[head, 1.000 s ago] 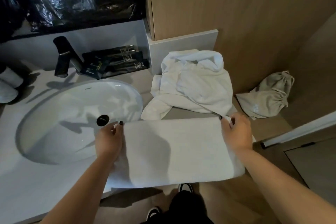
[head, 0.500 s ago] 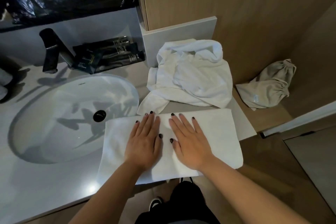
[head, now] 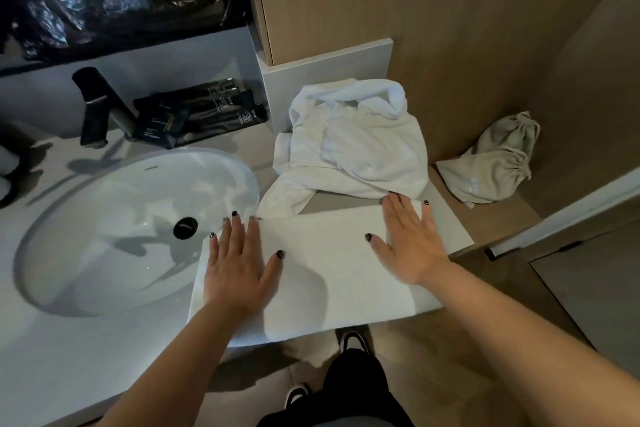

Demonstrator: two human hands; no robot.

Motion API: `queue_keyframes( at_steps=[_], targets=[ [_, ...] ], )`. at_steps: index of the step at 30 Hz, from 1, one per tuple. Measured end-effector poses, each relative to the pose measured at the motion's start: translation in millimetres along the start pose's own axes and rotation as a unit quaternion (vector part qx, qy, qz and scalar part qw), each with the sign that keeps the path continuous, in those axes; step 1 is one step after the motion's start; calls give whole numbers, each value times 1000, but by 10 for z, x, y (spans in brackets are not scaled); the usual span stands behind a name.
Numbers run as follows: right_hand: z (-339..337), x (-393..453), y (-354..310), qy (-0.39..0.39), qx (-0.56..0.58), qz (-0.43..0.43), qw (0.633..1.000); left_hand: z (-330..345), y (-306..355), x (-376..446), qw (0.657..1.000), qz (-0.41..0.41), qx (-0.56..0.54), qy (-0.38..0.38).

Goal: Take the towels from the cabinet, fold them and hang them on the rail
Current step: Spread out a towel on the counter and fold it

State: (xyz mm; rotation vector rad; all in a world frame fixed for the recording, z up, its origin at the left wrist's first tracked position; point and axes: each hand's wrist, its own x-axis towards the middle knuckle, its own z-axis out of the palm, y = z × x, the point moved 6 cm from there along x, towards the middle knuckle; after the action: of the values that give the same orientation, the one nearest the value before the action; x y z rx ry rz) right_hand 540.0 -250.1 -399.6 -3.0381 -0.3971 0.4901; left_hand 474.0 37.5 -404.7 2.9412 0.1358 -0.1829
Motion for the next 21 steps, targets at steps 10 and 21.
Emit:
queue_keyframes(
  at_steps=[10,21],
  targets=[
    [283,-234,-801,51,14,-128,990,82,188,-226,997,73,-28,22],
    [109,-498,-789,61,95,-102,988,18,-400,-715,997,42,-56,14]
  ],
)
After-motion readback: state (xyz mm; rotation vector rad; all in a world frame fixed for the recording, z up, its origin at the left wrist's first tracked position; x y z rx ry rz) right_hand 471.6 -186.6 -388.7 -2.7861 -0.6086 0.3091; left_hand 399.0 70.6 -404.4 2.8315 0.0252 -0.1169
